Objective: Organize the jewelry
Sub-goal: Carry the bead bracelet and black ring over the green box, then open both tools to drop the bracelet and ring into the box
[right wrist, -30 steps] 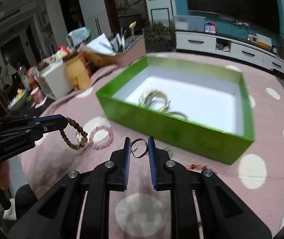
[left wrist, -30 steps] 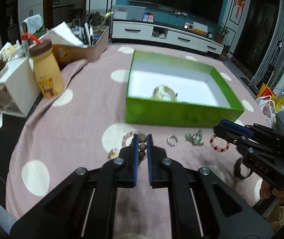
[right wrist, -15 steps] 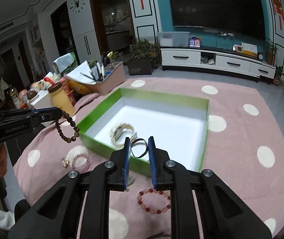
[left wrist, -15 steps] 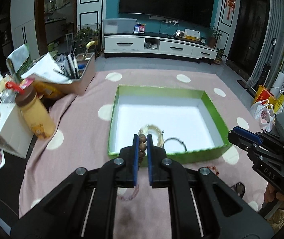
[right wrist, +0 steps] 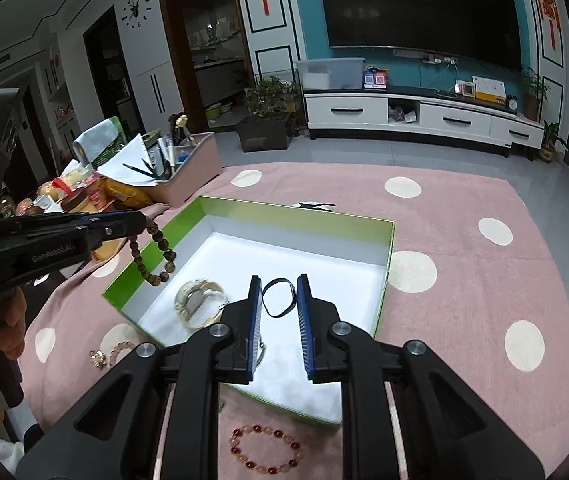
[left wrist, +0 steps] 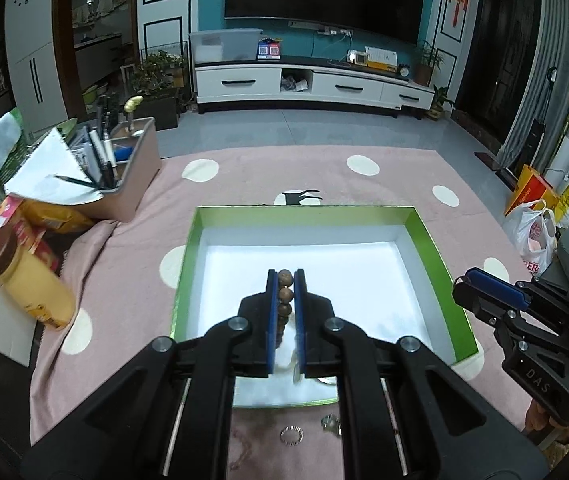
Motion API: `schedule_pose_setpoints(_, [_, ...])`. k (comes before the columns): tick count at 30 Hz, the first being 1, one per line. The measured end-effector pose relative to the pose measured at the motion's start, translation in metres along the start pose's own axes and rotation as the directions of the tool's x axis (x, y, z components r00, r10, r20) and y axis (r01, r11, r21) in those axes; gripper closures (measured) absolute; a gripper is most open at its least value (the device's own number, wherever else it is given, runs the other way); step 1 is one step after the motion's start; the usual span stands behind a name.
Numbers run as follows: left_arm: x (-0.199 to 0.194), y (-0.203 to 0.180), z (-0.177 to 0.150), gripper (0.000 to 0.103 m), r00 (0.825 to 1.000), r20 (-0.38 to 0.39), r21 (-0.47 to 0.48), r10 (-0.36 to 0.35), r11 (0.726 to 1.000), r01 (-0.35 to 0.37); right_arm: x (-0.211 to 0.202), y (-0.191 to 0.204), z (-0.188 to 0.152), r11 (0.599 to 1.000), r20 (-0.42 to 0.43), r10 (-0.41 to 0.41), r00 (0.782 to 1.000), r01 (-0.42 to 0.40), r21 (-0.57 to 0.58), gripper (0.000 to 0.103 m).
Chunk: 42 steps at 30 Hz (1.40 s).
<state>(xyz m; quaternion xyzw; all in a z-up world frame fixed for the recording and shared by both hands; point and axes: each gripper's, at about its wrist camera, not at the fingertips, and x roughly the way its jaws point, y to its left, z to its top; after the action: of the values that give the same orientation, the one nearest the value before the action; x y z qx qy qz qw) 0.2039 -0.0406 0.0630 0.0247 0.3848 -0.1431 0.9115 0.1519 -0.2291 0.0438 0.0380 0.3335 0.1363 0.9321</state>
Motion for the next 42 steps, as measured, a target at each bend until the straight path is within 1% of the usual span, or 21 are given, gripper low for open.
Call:
schedule_pose_setpoints(6, [0.030,-0.010,0.007,0.096,0.999,-0.031,0.010,-0.006,1.000,0.006,0.022,-0.007,0.004,1.000,-0.037,-0.005,0.999,0.006,0.009,0.086])
schedule_pose_setpoints(13, [0.061,-0.017,0.008,0.096,0.997,-0.073,0.025,0.000,1.000,0.002,0.042,-0.011,0.004,1.000,-0.075,-0.010,0.997,0.011,0.021,0.086])
schedule_pose_setpoints(19, [0.076,-0.018,0.007,0.096,0.995,-0.098,0.032,0.020,0.999,-0.017,0.055,-0.013,0.004,1.000,-0.108,-0.015,0.994,0.017,0.023,0.085])
schedule_pose_setpoints(23, [0.077,-0.019,0.005,0.094,0.994,-0.099,0.038,0.036,0.999,-0.032,0.058,-0.015,0.002,0.999,-0.119,-0.024,0.993,0.028,0.034,0.085])
schedule_pose_setpoints(25, [0.076,-0.019,0.004,0.085,0.994,-0.097,0.039,0.042,0.998,-0.039,0.057,-0.016,0.001,0.999,-0.119,-0.026,0.993,0.031,0.041,0.082])
schedule_pose_setpoints(26, [0.075,-0.019,0.004,0.075,0.994,-0.095,0.039,0.046,0.998,-0.042,0.056,-0.017,0.001,0.998,-0.115,-0.029,0.993,0.035,0.047,0.073])
schedule_pose_setpoints(27, [0.073,-0.019,0.004,0.070,0.995,-0.090,0.040,0.051,0.998,-0.047,0.054,-0.018,0.000,0.998,-0.109,-0.028,0.994,0.034,0.053,0.066])
schedule_pose_setpoints(28, [0.072,-0.018,0.004,0.069,0.995,-0.088,0.042,0.052,0.998,-0.048,0.051,-0.018,-0.001,0.998,-0.103,-0.024,0.994,0.030,0.058,0.066])
schedule_pose_setpoints(29, [0.070,-0.018,0.003,0.065,0.995,-0.083,0.045,0.055,0.998,-0.051,0.048,-0.019,-0.001,0.998,-0.099,-0.023,0.995,0.029,0.060,0.066])
schedule_pose_setpoints(30, [0.068,-0.019,0.003,0.058,0.995,-0.080,0.049,0.059,0.997,-0.055,0.045,-0.019,-0.002,0.998,-0.093,-0.023,0.995,0.029,0.064,0.066])
schedule_pose_setpoints(35, [0.050,-0.022,0.001,0.039,0.996,-0.047,0.062,0.071,0.996,-0.068,0.025,-0.020,-0.004,0.997,-0.066,-0.025,0.997,0.030,0.073,0.064])
schedule_pose_setpoints(37, [0.041,-0.023,-0.002,0.037,0.997,-0.032,0.068,0.072,0.995,-0.070,0.016,-0.020,-0.006,0.997,-0.053,-0.030,0.998,0.034,0.076,0.060])
schedule_pose_setpoints(39, [0.033,-0.024,-0.004,0.029,0.997,-0.019,0.073,0.079,0.994,-0.078,0.005,-0.019,-0.008,0.996,-0.038,-0.034,0.999,0.037,0.077,0.054])
schedule_pose_setpoints(40, [0.029,-0.025,-0.005,0.028,0.997,-0.014,0.074,0.080,0.994,-0.078,-0.001,-0.019,-0.010,0.996,-0.031,-0.036,0.999,0.039,0.079,0.053])
schedule_pose_setpoints(41, [0.022,-0.026,-0.008,0.027,0.997,-0.006,0.076,0.079,0.994,-0.078,-0.006,-0.018,-0.011,0.996,-0.027,-0.039,0.999,0.041,0.080,0.048])
schedule_pose_setpoints(42, [0.018,-0.027,-0.009,0.022,0.997,-0.002,0.077,0.079,0.994,-0.078,-0.012,-0.018,-0.012,0.996,-0.023,-0.045,0.999,0.047,0.083,0.041])
